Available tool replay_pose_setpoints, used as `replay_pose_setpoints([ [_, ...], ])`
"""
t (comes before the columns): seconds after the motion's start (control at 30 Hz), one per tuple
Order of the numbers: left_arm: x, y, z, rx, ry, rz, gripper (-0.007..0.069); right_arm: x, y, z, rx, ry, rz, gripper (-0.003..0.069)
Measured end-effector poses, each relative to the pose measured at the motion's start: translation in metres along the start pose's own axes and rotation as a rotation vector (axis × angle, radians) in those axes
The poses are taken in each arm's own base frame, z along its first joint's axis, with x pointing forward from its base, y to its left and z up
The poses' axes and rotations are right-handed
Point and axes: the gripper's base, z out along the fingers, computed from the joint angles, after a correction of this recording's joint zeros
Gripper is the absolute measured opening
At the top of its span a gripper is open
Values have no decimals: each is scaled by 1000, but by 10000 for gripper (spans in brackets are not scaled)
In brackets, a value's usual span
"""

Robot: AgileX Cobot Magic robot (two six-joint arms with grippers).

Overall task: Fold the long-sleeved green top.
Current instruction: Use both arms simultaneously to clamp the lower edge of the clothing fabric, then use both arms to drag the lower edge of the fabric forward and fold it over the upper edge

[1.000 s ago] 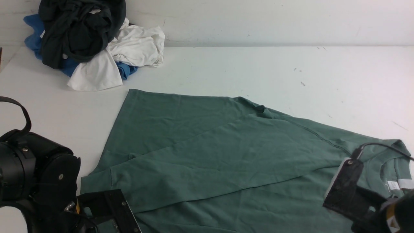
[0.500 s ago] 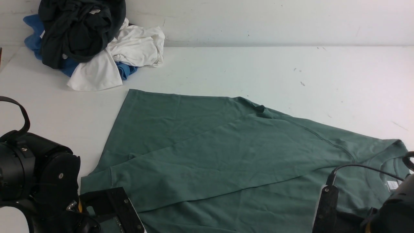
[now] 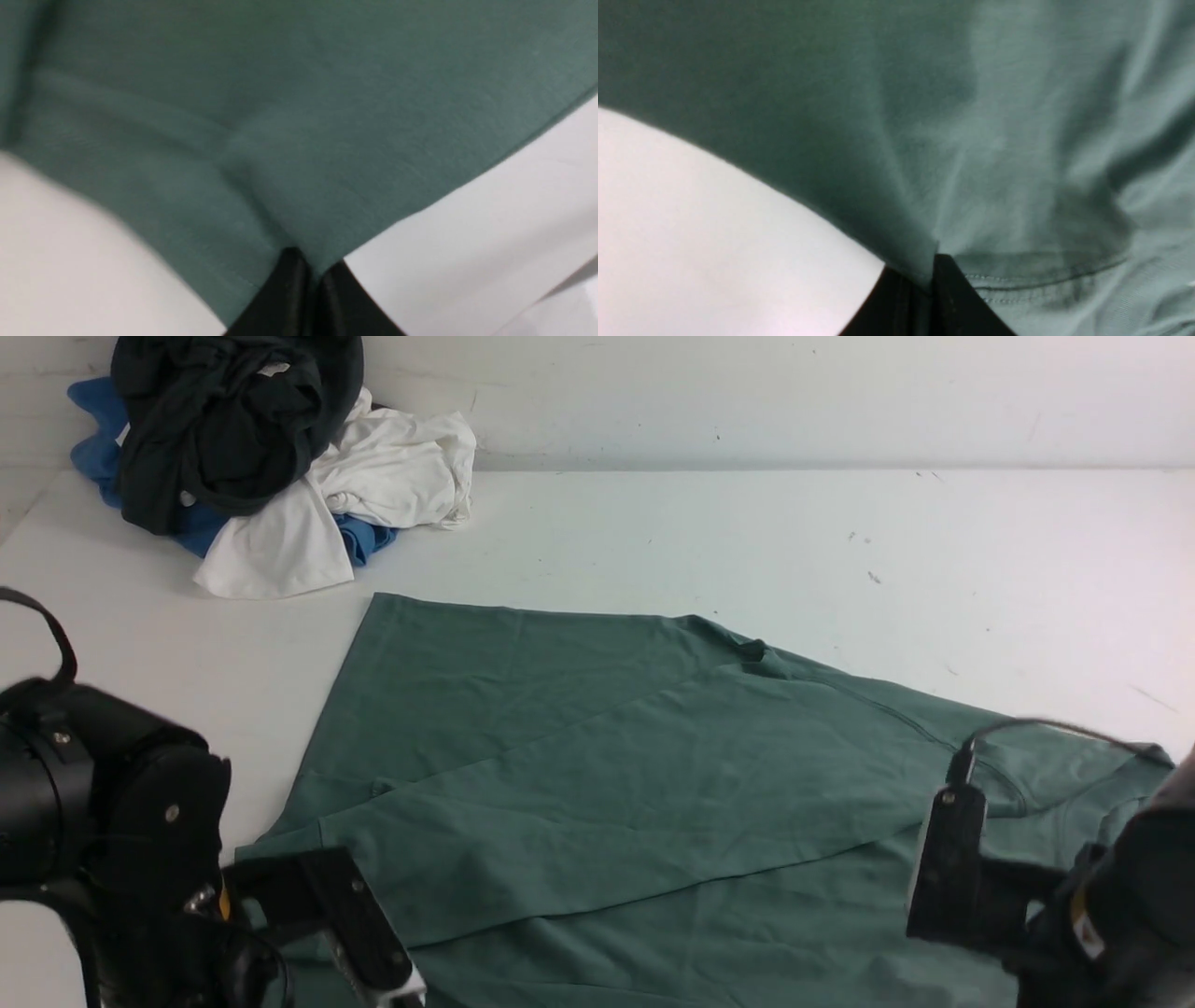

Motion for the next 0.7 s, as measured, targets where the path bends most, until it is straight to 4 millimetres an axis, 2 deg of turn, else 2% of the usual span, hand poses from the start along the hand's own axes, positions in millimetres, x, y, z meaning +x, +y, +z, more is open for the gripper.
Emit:
replay_pose_setpoints([
  [0.13,-11,16,-38,-130,-51,-14,3,-2,-20,-22,21,-7,29,17],
  [0.27,-26,45,-86,-260,-168,-60,16,-2,-48,-48,50,-77,79,17],
  [0.37,-37,71,-112,-308,-223,-108,16,-1,-72,-63,63,-130,128,17],
  [0.57,-65,118,-136,-368,-272,-114,16,-9,-120,-71,22,-211,209,17],
  [0.7,-86,147,-136,-388,-280,-112,16,-21,-156,-59,-10,-243,241,17],
])
